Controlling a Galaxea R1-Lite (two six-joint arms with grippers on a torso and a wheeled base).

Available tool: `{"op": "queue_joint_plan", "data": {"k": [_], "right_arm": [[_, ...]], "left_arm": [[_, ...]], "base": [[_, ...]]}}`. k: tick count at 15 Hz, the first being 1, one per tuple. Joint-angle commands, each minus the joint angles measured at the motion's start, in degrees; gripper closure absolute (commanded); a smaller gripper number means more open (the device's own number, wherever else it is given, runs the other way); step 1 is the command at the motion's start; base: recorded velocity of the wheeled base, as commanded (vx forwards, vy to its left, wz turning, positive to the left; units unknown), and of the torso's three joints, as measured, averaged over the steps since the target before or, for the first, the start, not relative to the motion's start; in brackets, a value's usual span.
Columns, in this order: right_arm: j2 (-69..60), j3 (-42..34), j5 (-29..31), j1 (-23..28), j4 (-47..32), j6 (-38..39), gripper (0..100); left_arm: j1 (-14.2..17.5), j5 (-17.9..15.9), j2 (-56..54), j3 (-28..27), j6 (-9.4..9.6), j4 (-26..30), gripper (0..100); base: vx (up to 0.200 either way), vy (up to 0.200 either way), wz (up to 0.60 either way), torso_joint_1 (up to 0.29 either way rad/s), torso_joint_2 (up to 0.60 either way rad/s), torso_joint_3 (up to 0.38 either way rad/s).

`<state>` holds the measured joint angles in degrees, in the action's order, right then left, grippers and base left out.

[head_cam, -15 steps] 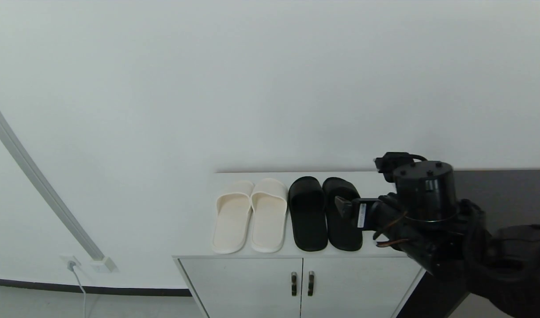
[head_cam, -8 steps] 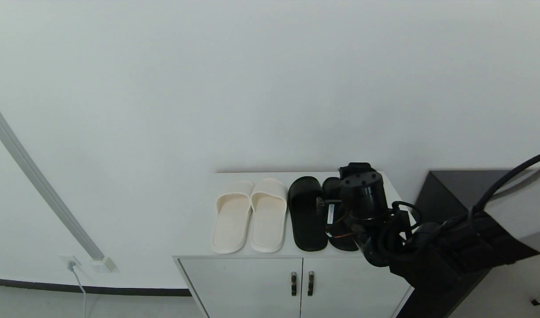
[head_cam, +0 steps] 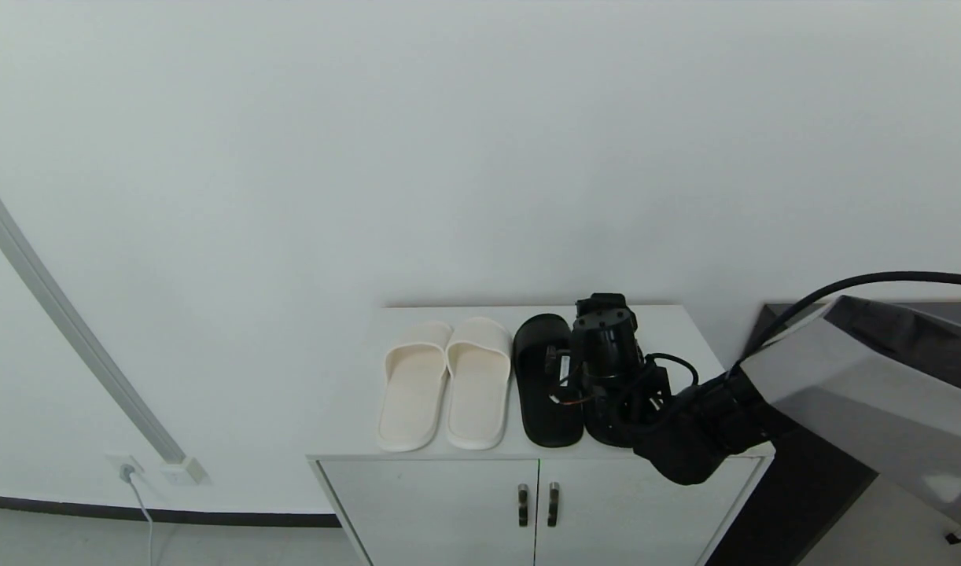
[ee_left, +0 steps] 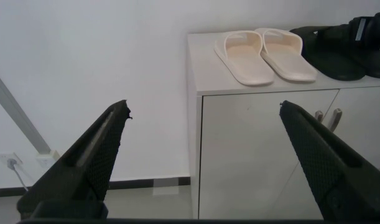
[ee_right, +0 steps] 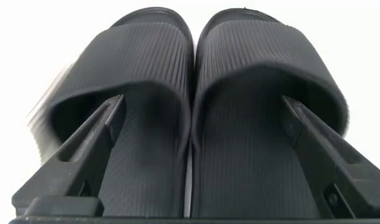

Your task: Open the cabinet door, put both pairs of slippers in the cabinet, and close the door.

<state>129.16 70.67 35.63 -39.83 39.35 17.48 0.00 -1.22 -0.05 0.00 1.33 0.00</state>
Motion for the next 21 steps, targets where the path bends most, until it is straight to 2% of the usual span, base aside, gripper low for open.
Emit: {"op": "queue_joint_plan", "data": {"k": [1,7,8,14,16,18,21], "right_arm": [[3.8,3.5,-0.1,0.7,0.0,-0.5,0],[8.8,10.2,-0.3,1.9,-0.2,-1.7,0],[9.2,10.7,-0.3,1.9,-0.2,-1.8,100],[8.9,11.3,0.2,1.9,0.0,-3.0,100],[6.1,9.0,0.2,1.6,0.1,-3.3,100],[-0.5,2.6,0.2,0.9,1.3,-5.3,100],[-8.3,-7.6,-1.2,0.0,7.3,-10.0,100]], "left_arm": [[0.0,0.0,0.0,0.0,-0.01,0.0,0],[0.0,0.0,0.0,0.0,-0.01,0.0,0],[0.0,0.0,0.0,0.0,-0.01,0.0,0],[0.0,0.0,0.0,0.0,-0.19,0.0,0],[0.0,0.0,0.0,0.0,-0.19,0.0,0],[0.0,0.0,0.0,0.0,-0.1,0.0,0],[0.0,0.1,0.0,0.0,-0.27,0.0,0]], "base": [[0.0,0.0,0.0,0.0,0.0,0.0],[0.0,0.0,0.0,0.0,0.0,0.0],[0.0,0.0,0.0,0.0,0.0,0.0],[0.0,0.0,0.0,0.0,0.0,0.0],[0.0,0.0,0.0,0.0,0.0,0.0],[0.0,0.0,0.0,0.0,0.0,0.0],[0.0,0.0,0.0,0.0,0.0,0.0]]}}
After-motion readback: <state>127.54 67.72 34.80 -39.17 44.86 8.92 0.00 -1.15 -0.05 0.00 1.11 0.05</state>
